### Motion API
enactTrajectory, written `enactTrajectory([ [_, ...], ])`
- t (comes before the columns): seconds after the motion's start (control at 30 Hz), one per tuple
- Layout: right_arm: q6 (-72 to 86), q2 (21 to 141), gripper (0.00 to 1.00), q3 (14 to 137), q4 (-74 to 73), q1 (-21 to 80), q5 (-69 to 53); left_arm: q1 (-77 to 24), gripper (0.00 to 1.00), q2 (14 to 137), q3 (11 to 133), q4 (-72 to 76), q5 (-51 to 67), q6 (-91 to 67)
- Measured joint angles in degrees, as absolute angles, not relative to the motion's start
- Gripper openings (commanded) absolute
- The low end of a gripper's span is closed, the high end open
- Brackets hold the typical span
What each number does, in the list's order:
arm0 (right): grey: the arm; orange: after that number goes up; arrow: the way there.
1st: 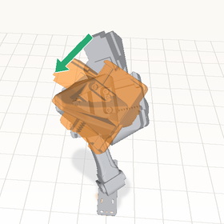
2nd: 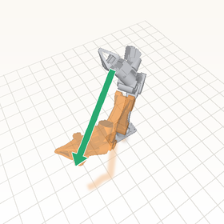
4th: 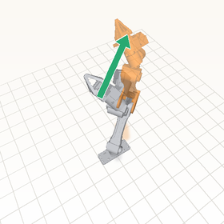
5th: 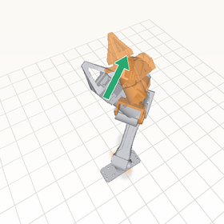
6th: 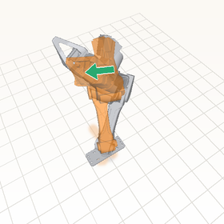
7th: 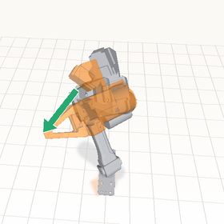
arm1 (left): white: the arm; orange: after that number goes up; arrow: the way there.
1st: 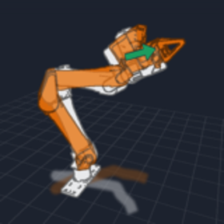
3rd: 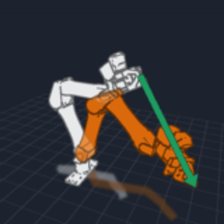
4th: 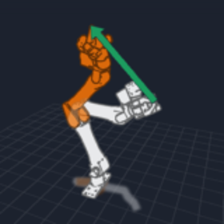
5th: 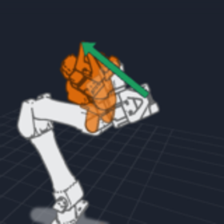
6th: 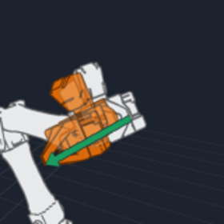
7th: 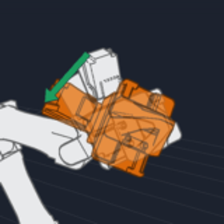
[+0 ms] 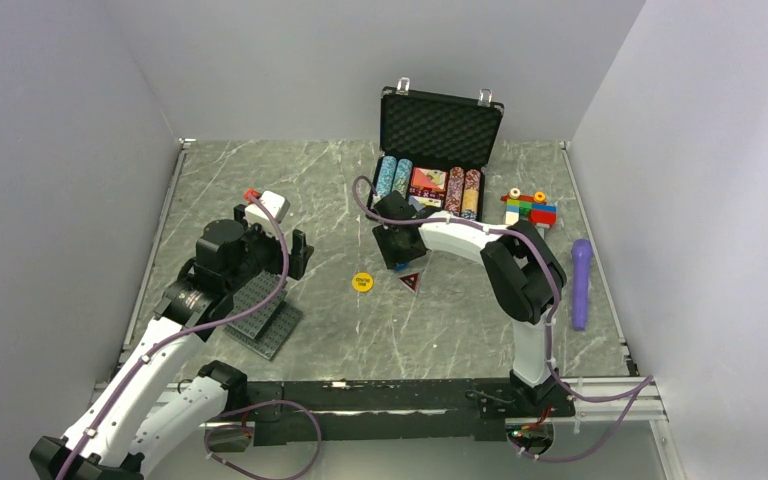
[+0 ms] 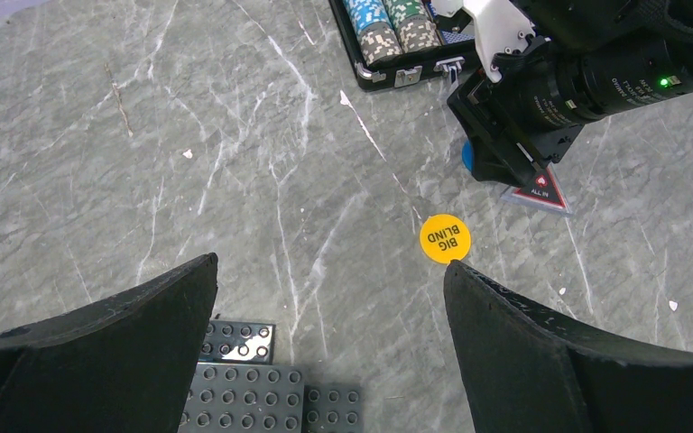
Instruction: Pack up texas hold em set
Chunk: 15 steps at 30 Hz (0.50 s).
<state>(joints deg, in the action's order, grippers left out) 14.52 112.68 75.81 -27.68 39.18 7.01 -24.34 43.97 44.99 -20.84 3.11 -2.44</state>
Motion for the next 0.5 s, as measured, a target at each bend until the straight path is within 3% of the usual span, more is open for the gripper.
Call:
enactTrajectory([
  [0.13,14.33,112.66,0.28,75.81,-27.68,39.18,6.98,-24.34,0.99,43.94,44.99,-20.82,3.11,-2.44],
  [0.5,12.45,110.65,0.26,78.13,-30.68,38.81,8.75,-24.34,0.99,42.68,44.99,-20.62,2.72,-2.44],
])
